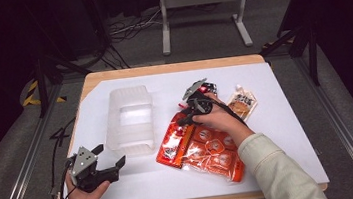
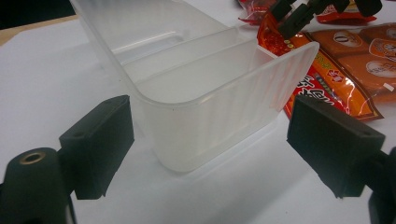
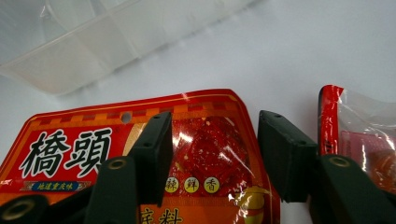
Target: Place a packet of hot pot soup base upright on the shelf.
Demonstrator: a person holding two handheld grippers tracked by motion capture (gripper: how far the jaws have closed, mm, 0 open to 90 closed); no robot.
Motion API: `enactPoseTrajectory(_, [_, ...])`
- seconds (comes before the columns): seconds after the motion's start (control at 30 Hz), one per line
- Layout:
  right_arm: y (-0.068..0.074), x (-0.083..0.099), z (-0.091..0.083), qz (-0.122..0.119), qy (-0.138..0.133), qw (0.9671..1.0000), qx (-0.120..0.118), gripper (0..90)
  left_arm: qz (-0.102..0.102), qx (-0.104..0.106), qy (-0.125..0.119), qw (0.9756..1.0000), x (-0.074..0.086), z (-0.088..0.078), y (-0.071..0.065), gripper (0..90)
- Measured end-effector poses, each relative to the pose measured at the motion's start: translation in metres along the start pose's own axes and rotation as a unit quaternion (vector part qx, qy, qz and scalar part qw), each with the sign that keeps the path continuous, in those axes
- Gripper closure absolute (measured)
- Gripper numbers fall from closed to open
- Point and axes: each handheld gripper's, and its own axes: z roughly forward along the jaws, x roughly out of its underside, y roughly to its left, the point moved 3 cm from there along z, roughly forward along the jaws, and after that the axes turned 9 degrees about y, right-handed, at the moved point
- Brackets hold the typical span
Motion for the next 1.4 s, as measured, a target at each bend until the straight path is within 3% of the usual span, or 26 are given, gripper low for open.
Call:
enactPoseTrajectory(0.2, [0.004,-0.001,-0.005,-0.046,0.024,0.9985,0.02,60.2,0.0,0.0,0.001,1.0,0.0,0.001,0.0,15.3])
enactPoseTrajectory(0.3, [0.005,-0.004,-0.006,-0.049,0.035,0.998,0.016,66.4,0.0,0.0,0.002,1.0,0.0,0.001,0.0,15.3])
enactPoseTrajectory(0.5, [0.008,-0.007,0.005,-0.082,0.049,0.9952,0.02,69.0,0.002,0.0,0.003,1.0,0.001,0.001,0.0,15.3])
enactPoseTrajectory(0.63, [0.006,-0.009,0.009,-0.082,0.058,0.9947,0.023,77.0,-0.001,0.0,0.002,1.0,0.002,0.0,0.001,15.3])
enactPoseTrajectory(0.8, [0.007,-0.008,0.017,-0.113,0.079,0.9892,0.05,80.3,-0.002,-0.003,0.002,1.0,0.002,0.0,0.001,15.3])
enactPoseTrajectory(0.9, [0.006,-0.007,0.017,-0.113,0.075,0.9898,0.042,81.3,-0.002,-0.004,0.003,1.0,0.003,0.0,0.001,15.3])
enactPoseTrajectory(1.13, [0.007,-0.007,0.017,-0.119,0.075,0.9887,0.051,87.4,-0.002,-0.005,0.006,1.0,0.003,0.0,0.0,15.3])
enactPoseTrajectory(1.23, [0.007,-0.007,0.018,-0.111,0.072,0.9899,0.051,89.8,-0.002,-0.005,0.007,1.0,0.003,0.001,0.0,15.2])
enactPoseTrajectory(1.33, [0.006,-0.005,0.018,-0.087,0.058,0.9935,0.044,90.0,-0.001,-0.004,0.006,1.0,0.003,0.0,0.0,15.2])
enactPoseTrajectory(1.4, [0.008,-0.005,0.018,-0.084,0.058,0.9933,0.053,90.0,0.0,-0.005,0.005,1.0,0.003,0.0,0.001,15.3])
